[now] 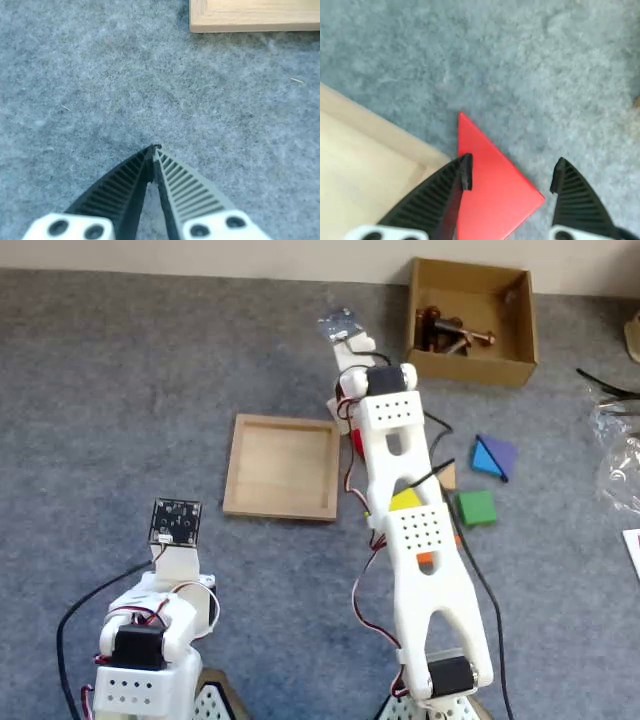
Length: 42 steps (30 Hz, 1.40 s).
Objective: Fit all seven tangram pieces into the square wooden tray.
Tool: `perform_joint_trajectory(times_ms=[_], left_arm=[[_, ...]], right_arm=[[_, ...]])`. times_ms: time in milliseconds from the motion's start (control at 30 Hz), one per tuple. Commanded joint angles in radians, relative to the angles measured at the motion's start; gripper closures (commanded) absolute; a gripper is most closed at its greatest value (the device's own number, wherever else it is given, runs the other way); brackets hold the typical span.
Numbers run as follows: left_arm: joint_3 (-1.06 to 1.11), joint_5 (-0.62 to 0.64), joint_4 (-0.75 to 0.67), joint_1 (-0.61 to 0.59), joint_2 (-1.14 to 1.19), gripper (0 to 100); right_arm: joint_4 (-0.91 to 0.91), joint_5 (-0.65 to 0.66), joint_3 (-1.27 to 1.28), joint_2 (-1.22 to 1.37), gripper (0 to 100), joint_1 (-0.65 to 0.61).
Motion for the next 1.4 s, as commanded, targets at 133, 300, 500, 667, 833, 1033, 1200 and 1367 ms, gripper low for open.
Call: perform_joint_trajectory(times_ms=[133,300,500,667,833,1033,1200,1367], left_arm=[[0.019,0.006,-0.003,0.018,-0.007,99],[0.019,0.006,-0.003,0.018,-0.007,99],[0.019,0.006,-0.003,0.018,-0.007,99],[0.019,0.006,-0.003,0.018,-0.007,99],[0.019,0.006,-0.003,0.018,-0.007,99],[0.019,0.006,-0.003,0.018,-0.007,99],[0.019,0.006,-0.003,0.018,-0.007,99],[0.019,0.006,-0.003,0.018,-0.007,99]], right_arm=[[0.124,-0.005,-0.002,-0.004,74.5,0.064],[0.189,-0.005,-0.004,-0.007,74.5,0.081],[0.216,-0.005,-0.004,-0.001,74.5,0.096],[0.217,-0.006,-0.004,-0.001,74.5,0.099],[0.219,-0.006,-0.002,-0.001,74.5,0.101],[0.219,-0.006,0.004,-0.008,74.5,0.119],[0.220,-0.006,0.004,-0.008,74.5,0.148],[0.220,-0.006,-0.002,-0.010,74.5,0.143]])
